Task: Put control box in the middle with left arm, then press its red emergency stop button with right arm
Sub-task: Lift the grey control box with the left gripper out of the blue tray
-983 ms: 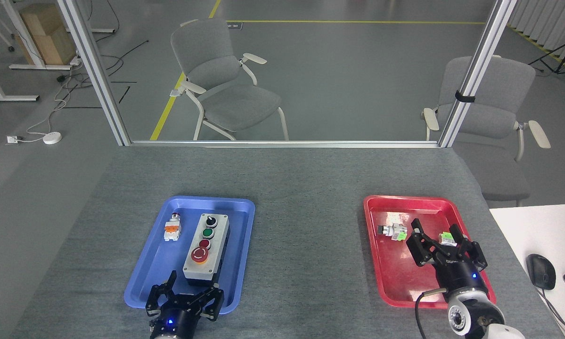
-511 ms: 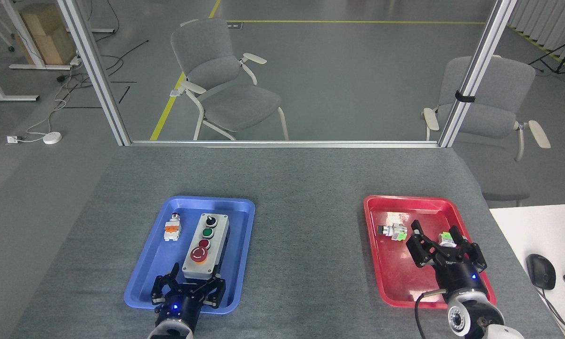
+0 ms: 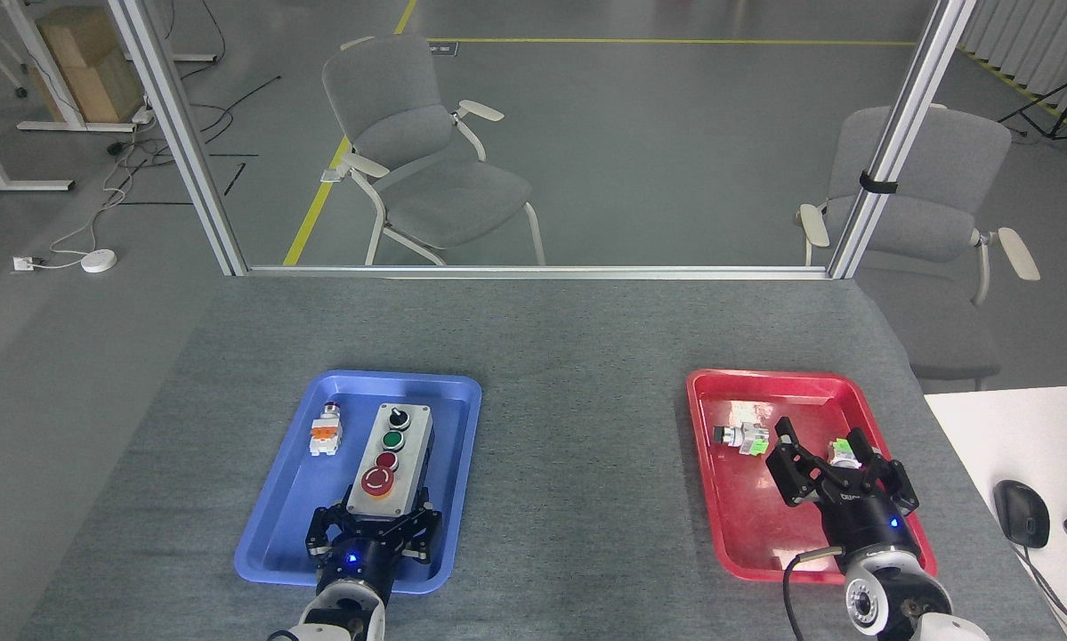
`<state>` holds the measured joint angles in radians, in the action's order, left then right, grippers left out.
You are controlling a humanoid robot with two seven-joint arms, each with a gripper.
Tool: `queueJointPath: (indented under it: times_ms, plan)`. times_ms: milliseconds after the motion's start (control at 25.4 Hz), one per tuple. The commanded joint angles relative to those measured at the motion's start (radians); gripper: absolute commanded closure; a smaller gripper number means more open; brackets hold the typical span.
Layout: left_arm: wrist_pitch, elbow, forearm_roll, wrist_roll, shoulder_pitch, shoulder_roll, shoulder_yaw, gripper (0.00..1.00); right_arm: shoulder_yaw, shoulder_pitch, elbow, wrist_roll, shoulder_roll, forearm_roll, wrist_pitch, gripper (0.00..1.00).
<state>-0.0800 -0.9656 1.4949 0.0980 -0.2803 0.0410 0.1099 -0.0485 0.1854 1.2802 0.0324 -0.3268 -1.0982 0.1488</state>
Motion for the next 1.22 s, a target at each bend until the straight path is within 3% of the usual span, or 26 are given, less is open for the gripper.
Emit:
queueJointPath:
  times_ms: [0, 432, 472, 511, 629, 707, 904, 1179]
  plan:
    - [0.002, 0.013, -0.002, 0.003, -0.017, 0.000, 0.001, 0.01, 0.001, 0.000, -0.001, 0.000, 0.000, 0.001, 0.003, 0.01]
    - [0.012, 0.035, -0.002, -0.003, -0.033, -0.010, 0.002, 0.06, 0.002, 0.025, -0.001, -0.002, 0.000, 0.000, 0.002, 0.01]
    - [0.012, 0.035, -0.004, -0.003, -0.033, -0.013, 0.004, 0.12, 0.002, 0.028, -0.007, 0.000, 0.000, 0.000, 0.002, 0.01]
    - [0.014, 0.035, -0.002, -0.003, -0.031, -0.015, 0.007, 0.24, 0.002, 0.028, -0.012, -0.002, 0.002, 0.000, 0.002, 0.01]
    - [0.032, 0.035, 0.001, -0.001, -0.031, -0.021, 0.008, 0.78, 0.002, 0.029, -0.013, -0.002, 0.002, 0.000, 0.002, 0.01]
    - [0.046, 0.031, 0.001, 0.008, -0.031, -0.023, 0.007, 0.99, 0.001, 0.029, -0.013, -0.002, 0.002, 0.000, 0.002, 0.01]
    - [0.055, -0.011, -0.002, 0.012, -0.033, -0.023, 0.004, 1.00, 0.002, 0.031, -0.013, 0.000, 0.002, 0.000, 0.003, 0.01]
    - [0.140, -0.277, -0.107, 0.003, 0.018, -0.056, 0.004, 1.00, 0.002, 0.031, -0.013, -0.002, 0.002, 0.000, 0.003, 0.01]
